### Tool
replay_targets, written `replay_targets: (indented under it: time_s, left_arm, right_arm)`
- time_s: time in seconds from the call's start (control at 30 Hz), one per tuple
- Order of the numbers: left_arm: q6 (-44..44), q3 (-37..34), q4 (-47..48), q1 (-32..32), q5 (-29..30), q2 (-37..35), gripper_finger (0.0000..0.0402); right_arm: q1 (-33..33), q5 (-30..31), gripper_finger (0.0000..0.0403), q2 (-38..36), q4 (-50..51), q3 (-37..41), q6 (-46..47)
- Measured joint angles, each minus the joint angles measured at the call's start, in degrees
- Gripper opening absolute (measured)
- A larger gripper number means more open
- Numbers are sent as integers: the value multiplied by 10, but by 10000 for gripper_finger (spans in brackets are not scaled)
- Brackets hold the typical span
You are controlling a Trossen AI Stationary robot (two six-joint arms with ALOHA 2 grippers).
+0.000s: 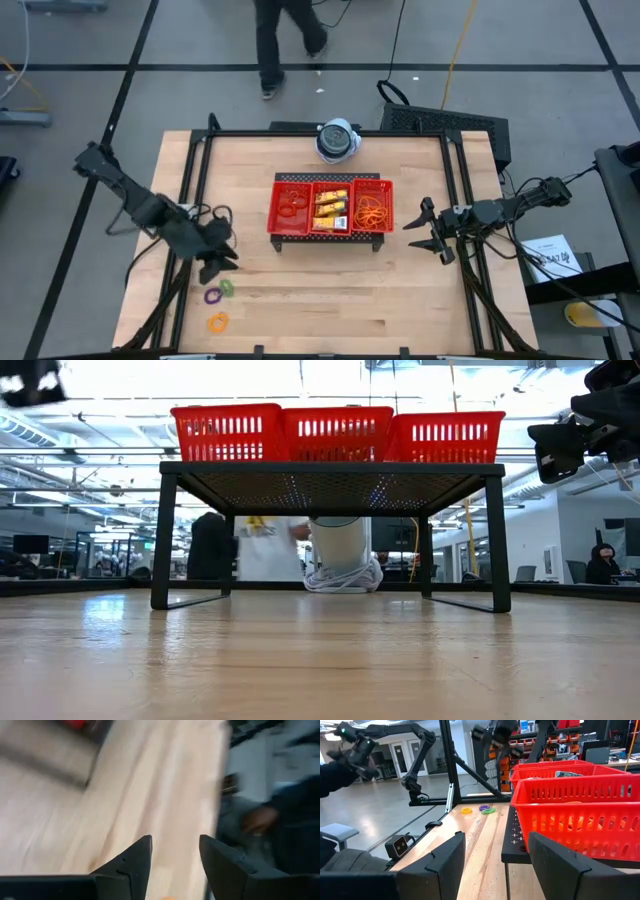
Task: Pick & Place Office Desk Supplies
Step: Put the green spring keychain into the left red bin
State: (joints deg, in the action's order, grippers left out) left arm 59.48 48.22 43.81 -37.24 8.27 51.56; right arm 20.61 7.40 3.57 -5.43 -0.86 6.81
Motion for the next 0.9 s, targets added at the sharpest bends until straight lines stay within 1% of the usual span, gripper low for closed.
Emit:
replay_targets:
  time_s: [0.07,0.13,0.23,0.4,0.5,0.63,0.9]
  left_arm:
    - [61,-11,24,-19,-2,28,175]
    - [102,-21,27,-34,-17,55,175]
    - [143,-42,28,-56,-38,103,175]
    - [198,-65,27,-82,-45,181,175]
    - [217,-70,27,-87,-71,223,175]
    - [227,-71,26,-88,-89,270,175]
    - [243,-71,25,-88,-130,341,175]
  right_arm:
    - [0,0,206,0,0,0,0]
    - [0,0,206,0,0,0,0]
    - [0,0,206,0,0,0,0]
    - [0,0,206,0,0,0,0]
    - [0,0,206,0,0,0,0]
    - [0,0,206,0,0,0,0]
    - [0,0,206,0,0,0,0]
